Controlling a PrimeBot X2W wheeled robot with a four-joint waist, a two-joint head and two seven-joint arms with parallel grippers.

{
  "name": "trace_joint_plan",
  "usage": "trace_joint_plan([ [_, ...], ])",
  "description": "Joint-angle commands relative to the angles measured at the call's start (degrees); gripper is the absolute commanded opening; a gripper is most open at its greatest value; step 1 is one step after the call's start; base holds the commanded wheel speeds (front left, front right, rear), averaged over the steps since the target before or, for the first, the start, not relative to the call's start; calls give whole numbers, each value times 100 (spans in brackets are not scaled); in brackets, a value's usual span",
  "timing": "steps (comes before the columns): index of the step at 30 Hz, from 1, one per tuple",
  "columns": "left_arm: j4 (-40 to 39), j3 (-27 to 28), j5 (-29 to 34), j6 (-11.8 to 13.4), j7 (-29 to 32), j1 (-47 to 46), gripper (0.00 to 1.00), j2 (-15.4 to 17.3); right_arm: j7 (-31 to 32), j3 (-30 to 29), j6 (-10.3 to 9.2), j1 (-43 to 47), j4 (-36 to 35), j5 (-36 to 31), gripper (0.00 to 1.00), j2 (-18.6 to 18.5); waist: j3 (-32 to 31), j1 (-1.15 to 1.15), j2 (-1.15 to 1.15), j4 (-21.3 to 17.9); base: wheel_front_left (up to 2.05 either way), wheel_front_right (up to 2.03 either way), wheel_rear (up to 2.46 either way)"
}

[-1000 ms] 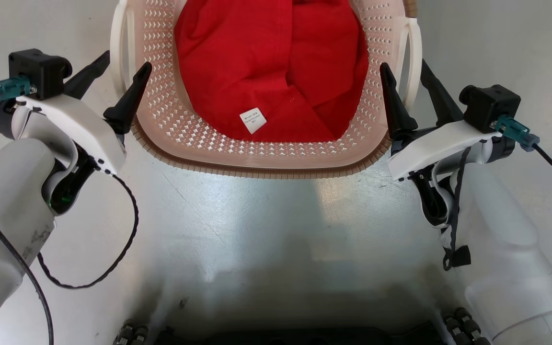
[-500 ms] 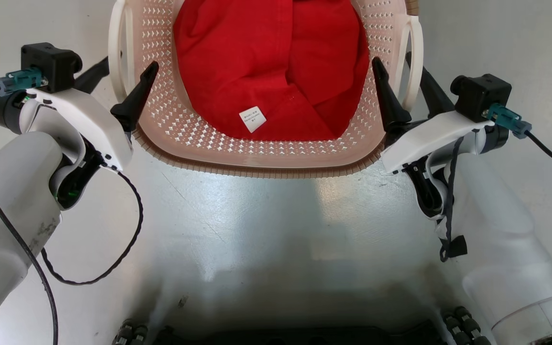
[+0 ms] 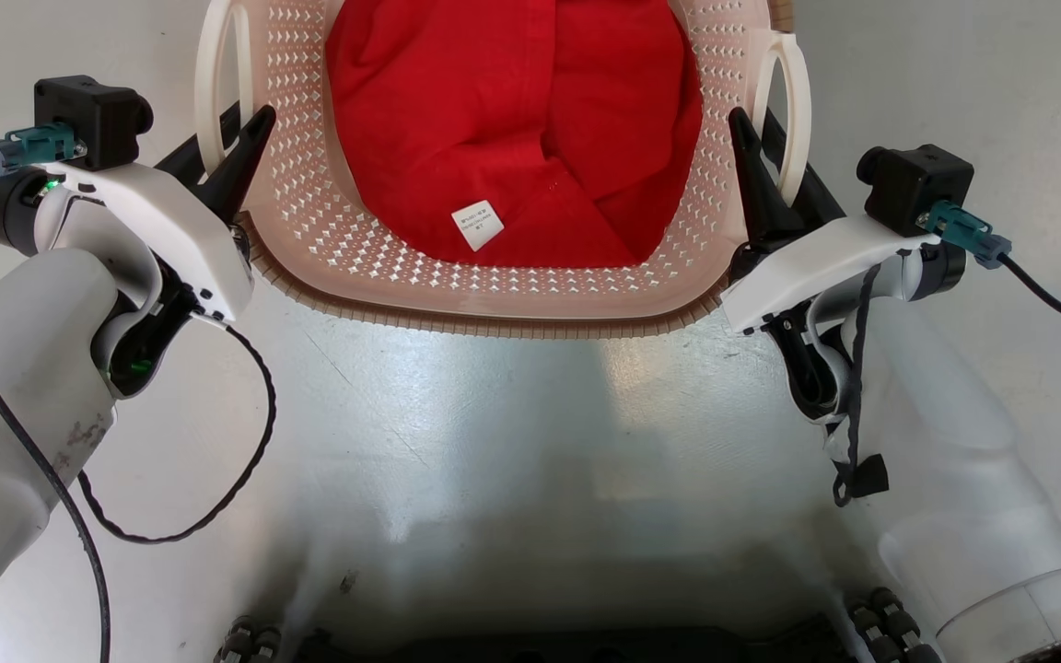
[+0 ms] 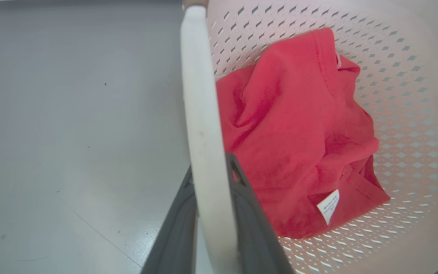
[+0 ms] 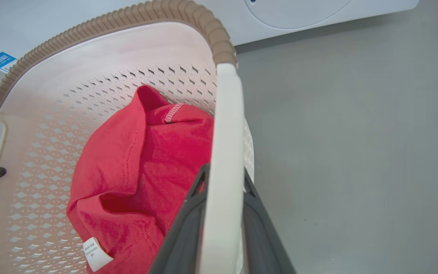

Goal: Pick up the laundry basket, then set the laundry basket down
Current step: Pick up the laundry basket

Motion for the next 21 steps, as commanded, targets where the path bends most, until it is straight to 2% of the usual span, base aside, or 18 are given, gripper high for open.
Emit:
trace_joint_plan([
  [1,-80,100,-11,-69,-36,-75,0,279,-37,131,52,207,-24,15,0,49,-6,0,0,6,0,0,0],
  [21,-202,42,-168,-69,-36,9,0,280,-37,257,52,106,203,83,0,49,-383,0,0,39,0,0,0],
])
